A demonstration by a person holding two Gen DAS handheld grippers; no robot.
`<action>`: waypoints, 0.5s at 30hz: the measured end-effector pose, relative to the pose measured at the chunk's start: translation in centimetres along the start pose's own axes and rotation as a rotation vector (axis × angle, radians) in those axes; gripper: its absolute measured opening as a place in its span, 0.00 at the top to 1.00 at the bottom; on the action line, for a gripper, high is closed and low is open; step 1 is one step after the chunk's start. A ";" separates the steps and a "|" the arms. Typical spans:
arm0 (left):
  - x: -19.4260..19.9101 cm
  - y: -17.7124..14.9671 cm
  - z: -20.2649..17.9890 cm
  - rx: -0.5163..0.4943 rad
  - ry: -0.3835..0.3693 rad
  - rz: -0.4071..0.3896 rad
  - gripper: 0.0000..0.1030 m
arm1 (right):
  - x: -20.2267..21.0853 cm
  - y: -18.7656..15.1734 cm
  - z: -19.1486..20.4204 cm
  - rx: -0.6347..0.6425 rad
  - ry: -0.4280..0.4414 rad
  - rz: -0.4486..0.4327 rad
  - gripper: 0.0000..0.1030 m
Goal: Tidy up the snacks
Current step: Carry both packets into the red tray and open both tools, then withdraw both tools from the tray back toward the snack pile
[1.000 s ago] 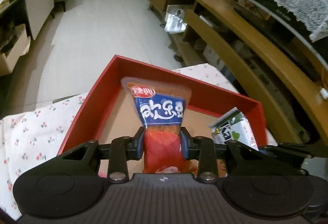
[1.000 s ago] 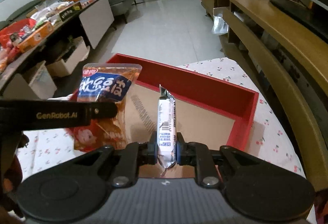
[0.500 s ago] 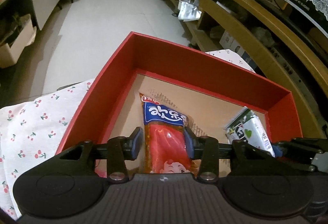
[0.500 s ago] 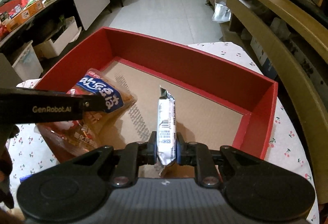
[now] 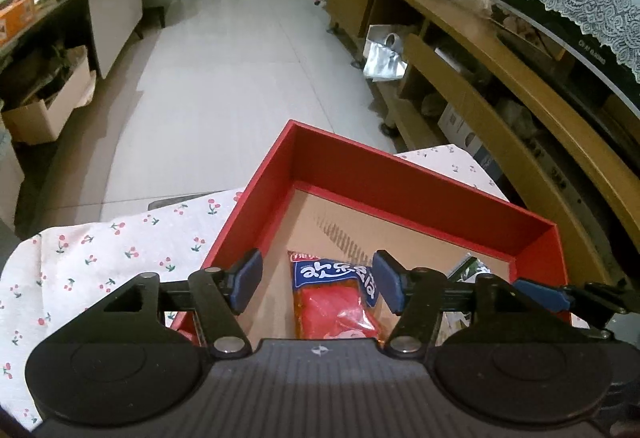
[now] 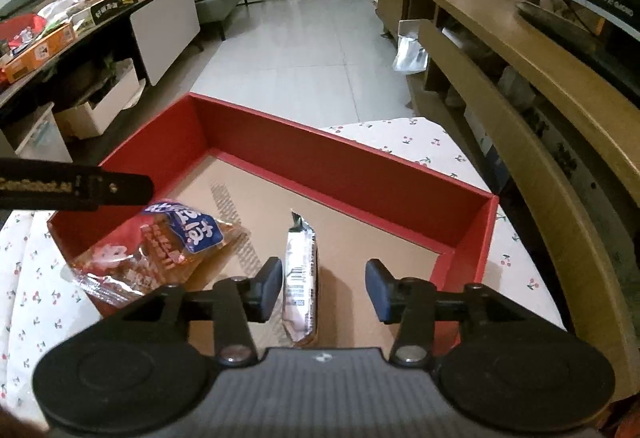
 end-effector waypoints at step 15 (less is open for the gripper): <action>-1.3 -2.6 -0.4 -0.072 0.036 0.081 0.23 | 1.0 0.1 -0.3 -0.005 0.000 -0.013 0.53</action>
Point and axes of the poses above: each gripper's, at about its wrist camera, not at the fingertips, and x roughly against the way its jaws point, z to its left, y to its top, the point moved 6 cm from there along -x, roughly the way its jaws point, and after that the axes turned 14 degrees about -x, right-handed, at the moved point
